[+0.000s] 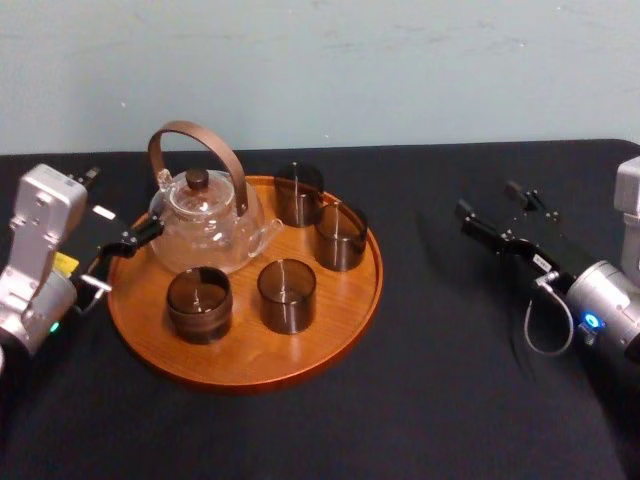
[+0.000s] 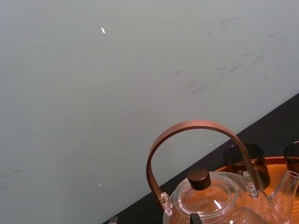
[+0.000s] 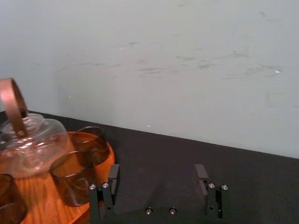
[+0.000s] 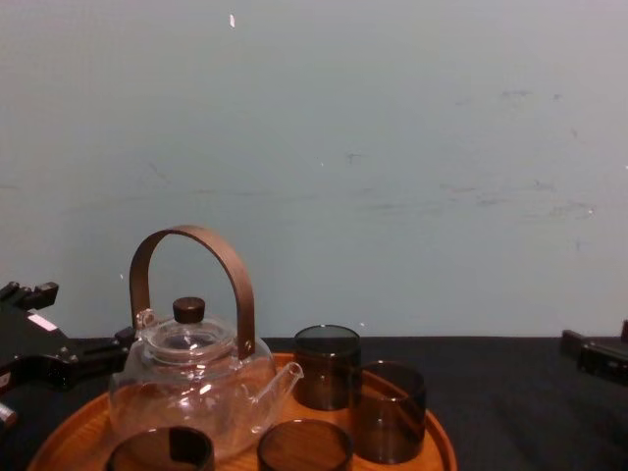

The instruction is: Pick up the glass from the table and place it on the tray.

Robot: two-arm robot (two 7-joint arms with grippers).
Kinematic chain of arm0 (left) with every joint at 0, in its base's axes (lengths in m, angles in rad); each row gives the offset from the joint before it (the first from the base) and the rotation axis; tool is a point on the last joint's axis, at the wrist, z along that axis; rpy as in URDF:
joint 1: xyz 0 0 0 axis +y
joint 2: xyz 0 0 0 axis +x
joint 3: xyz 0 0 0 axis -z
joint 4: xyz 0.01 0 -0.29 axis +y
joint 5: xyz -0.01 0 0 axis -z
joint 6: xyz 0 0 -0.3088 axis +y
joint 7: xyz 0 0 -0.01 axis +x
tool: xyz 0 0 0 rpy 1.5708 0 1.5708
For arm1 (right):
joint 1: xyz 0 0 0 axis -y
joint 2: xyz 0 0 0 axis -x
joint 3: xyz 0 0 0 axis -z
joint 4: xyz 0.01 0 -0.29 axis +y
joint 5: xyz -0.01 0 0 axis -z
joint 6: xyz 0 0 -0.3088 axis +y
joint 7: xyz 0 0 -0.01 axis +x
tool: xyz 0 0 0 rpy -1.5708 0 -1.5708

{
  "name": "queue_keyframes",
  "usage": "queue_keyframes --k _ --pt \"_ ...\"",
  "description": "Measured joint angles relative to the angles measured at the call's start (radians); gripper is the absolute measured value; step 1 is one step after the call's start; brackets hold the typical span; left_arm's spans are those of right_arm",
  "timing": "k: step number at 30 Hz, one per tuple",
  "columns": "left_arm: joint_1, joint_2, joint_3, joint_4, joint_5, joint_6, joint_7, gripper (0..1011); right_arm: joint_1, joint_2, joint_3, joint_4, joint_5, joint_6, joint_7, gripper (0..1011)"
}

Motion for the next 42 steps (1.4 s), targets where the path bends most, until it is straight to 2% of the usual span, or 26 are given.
queue_keyframes --k 8,19,42 --pt "0.000 0.000 0.000 0.000 0.000 0.000 0.000 1001 0.004 -0.012 0.022 0.024 -0.014 -0.005 -0.010 1002" --pt "0.000 0.000 0.000 0.000 0.000 0.000 0.000 1002 0.016 -0.029 0.031 0.056 -0.040 -0.005 -0.015 1002" --pt "0.000 0.000 0.000 0.000 0.000 0.000 0.000 1001 0.014 -0.040 0.052 0.029 -0.098 -0.011 -0.042 1002"
